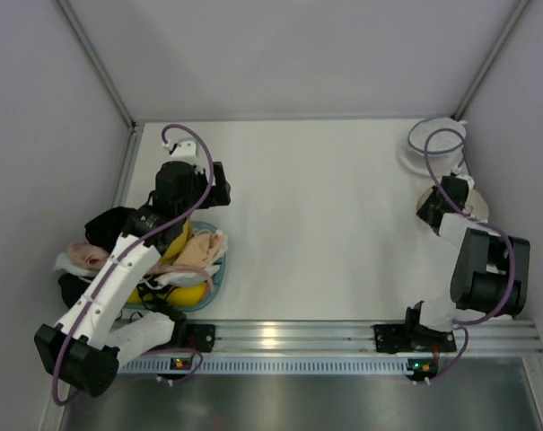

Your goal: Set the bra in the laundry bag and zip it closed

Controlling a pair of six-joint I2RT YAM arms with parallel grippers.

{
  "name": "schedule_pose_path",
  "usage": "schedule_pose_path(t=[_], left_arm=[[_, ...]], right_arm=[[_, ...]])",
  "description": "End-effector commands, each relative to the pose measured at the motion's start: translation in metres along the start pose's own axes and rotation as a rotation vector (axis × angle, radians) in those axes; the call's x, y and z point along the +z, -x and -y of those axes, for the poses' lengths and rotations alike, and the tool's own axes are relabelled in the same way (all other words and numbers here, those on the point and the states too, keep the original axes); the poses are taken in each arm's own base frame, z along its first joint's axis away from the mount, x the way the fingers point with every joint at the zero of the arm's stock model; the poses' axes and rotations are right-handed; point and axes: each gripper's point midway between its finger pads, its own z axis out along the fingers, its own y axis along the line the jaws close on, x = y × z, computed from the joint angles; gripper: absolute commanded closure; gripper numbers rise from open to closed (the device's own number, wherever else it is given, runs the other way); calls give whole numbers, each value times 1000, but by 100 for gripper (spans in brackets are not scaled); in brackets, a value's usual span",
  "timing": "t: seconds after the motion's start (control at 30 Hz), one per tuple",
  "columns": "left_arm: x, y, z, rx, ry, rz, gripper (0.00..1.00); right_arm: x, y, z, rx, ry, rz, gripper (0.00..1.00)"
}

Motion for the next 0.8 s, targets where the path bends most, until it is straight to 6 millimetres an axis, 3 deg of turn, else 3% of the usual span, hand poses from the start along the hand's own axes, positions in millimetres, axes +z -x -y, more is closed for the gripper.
schedule_pose_path(t=[0.0,0.03,0.07,0.1,0.3,0.4,0.43,0.57,0.67,0.77], left_arm=[[-8,19,10,-4,-59,74,1],[-9,20,12,-3,-68,74,1],[-10,19,17,-2,-96,67,1],[-11,19,19,0,-110,66,1],[-15,19,37,6,-212,55,1],[-13,16,47,2,-265,28,1],[-13,14,50,4,-280,18,2],[-10,11,55,-7,-303,-4,2],[-10,9,53,-13,-292,-3,2],[-10,10,52,-9,-285,2,2]], right_arm=[[-15,-2,-50,-134,117,-9,83],[-20,0,-55,-153,98,2,91],[-31,-14,-78,-205,158,-26,93],[-44,-14,-89,-210,196,-19,94],[-116,-69,-151,-233,470,-101,97],[-150,-105,-191,-274,617,-150,98],[-168,-126,-209,-322,684,-177,98],[-207,-176,-265,-407,867,-238,100],[-232,-214,-286,-530,944,-297,100],[-252,-239,-285,-595,978,-353,98]])
